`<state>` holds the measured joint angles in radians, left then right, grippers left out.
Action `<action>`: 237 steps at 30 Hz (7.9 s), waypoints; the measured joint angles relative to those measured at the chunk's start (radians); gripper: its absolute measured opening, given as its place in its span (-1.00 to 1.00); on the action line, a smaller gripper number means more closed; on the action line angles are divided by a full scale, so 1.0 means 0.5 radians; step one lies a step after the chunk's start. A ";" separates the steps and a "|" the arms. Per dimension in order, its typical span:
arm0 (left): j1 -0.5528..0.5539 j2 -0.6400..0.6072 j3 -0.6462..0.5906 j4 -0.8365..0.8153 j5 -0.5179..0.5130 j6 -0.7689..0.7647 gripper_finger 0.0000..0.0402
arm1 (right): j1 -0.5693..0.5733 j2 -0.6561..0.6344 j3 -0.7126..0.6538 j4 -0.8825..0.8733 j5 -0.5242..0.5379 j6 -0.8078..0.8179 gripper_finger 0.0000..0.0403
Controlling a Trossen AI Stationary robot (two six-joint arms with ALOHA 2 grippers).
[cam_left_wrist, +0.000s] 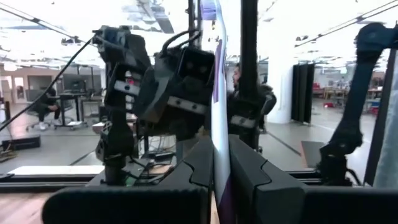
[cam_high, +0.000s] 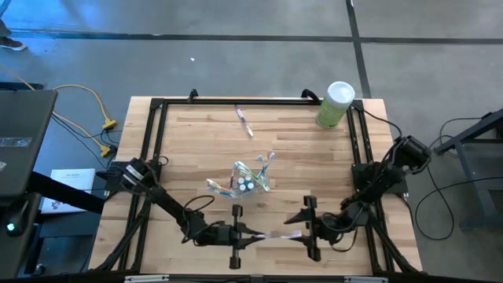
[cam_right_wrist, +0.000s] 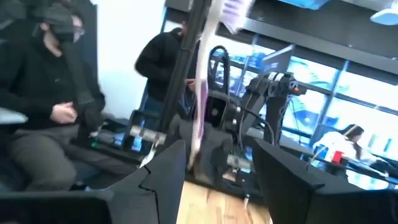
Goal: Pick & Place toothbrushing station
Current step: Put the violet toothbrush into the transparent organizer
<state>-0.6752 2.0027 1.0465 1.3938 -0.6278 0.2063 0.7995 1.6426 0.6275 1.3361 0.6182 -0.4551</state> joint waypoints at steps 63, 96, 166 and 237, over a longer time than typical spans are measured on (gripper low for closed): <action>-0.287 -0.005 -0.005 0.228 -1.056 0.689 0.00 | -0.282 -0.275 0.348 -1.493 0.911 0.501 -0.93; -0.414 -0.012 -0.005 0.230 -1.420 0.860 0.00 | -1.020 -0.261 0.452 -2.700 -0.145 1.592 -0.93; 0.581 -0.468 -0.006 0.248 -1.500 3.240 -0.01 | -1.266 -0.866 0.976 -3.793 0.384 0.763 -0.12; 3.135 -1.339 -0.004 -2.913 2.643 0.001 -0.01 | -2.182 -0.949 0.976 -3.829 -0.503 0.796 -0.12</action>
<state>0.8925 1.3331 1.0443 -0.0628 0.6938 0.2068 -0.2914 1.1683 1.1156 -0.5785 0.3667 -0.0570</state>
